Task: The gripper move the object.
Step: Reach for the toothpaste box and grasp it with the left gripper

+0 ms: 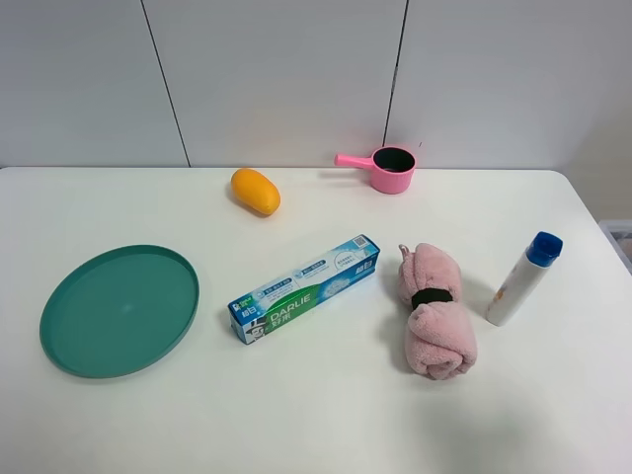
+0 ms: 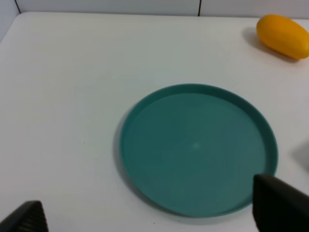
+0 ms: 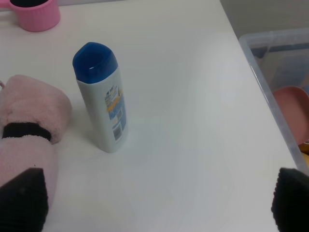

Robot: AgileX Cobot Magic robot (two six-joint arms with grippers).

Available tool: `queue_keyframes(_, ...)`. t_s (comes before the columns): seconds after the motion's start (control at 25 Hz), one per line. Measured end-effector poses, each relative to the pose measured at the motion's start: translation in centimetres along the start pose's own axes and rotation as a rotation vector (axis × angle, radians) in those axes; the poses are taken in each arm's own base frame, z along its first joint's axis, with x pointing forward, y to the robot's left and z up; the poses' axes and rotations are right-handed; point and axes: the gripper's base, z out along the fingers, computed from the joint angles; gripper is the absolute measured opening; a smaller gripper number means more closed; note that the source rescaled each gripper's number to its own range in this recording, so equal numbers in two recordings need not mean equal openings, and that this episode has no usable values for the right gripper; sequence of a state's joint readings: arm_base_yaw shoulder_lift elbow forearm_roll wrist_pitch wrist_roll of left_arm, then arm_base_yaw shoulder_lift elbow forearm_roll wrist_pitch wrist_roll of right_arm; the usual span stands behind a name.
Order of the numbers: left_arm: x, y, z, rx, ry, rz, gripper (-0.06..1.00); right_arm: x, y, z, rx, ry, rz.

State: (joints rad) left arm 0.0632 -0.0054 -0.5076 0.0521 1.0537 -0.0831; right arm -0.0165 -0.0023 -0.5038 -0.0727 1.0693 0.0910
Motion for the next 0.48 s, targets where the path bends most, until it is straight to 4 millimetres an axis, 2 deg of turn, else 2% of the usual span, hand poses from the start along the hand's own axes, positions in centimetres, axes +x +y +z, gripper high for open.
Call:
queue_keyframes(0.04,0.0,0.0,0.0,0.0,0.0,0.0,0.73,0.0,0.0,0.0,0.0,0.0,0.0)
queue_keyframes(0.48,0.0,0.0,0.0,0.0,0.0,0.0,0.73,0.0,0.0,0.0,0.0,0.0,0.0)
